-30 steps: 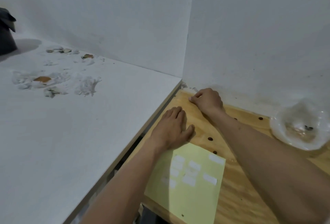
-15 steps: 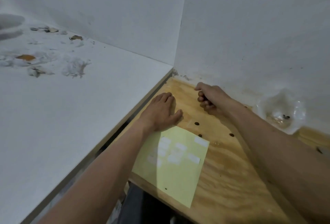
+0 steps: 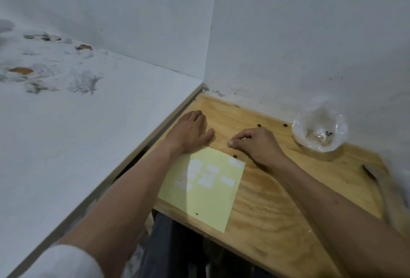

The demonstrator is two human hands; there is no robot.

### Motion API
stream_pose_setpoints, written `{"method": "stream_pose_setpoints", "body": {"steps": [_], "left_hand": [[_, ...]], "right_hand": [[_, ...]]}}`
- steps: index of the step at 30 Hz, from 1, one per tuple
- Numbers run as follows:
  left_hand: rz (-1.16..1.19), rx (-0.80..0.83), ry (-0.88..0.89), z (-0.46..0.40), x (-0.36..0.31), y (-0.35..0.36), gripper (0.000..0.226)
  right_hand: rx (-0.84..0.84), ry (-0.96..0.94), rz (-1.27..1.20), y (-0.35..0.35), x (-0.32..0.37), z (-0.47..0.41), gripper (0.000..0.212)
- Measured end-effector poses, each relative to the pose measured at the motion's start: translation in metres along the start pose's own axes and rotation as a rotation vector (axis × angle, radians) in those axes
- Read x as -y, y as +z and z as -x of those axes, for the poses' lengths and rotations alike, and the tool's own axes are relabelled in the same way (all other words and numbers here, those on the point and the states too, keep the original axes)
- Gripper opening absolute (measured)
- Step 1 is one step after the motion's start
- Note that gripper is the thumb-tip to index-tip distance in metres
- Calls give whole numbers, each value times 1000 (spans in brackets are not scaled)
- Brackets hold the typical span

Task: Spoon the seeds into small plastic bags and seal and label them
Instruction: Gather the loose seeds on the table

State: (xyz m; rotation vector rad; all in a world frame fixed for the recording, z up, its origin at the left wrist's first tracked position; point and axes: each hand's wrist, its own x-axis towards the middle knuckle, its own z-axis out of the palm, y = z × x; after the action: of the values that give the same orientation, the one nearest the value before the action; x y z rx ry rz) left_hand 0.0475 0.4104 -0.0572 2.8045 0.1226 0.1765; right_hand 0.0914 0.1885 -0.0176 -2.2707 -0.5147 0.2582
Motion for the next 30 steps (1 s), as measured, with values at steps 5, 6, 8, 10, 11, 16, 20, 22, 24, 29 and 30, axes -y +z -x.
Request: {"method": "stream_pose_setpoints", "body": {"steps": [5,6,8,10,11,16,20,22,24,29,30], "left_hand": [[-128,44,-17,-3,-7,-6,58],[-156,57,-28,-6,-11,-9,59],[-175,87,-11,-16,-24,-12,66],[-123,129,44,-24,-39,-8,75],[-79,152,65,-25,-47,-4,77],[-26,161,83,-31,-58,16,76],[-49,146,99,-32,-56,19,76],[-50,133,97,-33,-56,21,76],[-42,111,101,-34,-55,23,75],[-30,78,113,-36,-51,25,73],[-30,79,116,-35,-51,25,73]], "right_hand": [[19,519,-1036,-25,-1,-5,15],[-2,577,-1121,-32,-3,-9,14],[-56,617,-1095,-45,-7,-15,20],[-115,564,-800,-55,-7,-16,20],[-136,516,-589,-58,-7,-14,18],[-257,173,43,-54,-13,-30,22],[-325,170,280,-42,-23,-51,27],[-327,179,310,-39,-25,-53,22],[-330,162,277,-37,-31,-55,18],[-323,411,-251,-43,-23,-58,29],[-318,534,-576,-48,-21,-60,21]]}}
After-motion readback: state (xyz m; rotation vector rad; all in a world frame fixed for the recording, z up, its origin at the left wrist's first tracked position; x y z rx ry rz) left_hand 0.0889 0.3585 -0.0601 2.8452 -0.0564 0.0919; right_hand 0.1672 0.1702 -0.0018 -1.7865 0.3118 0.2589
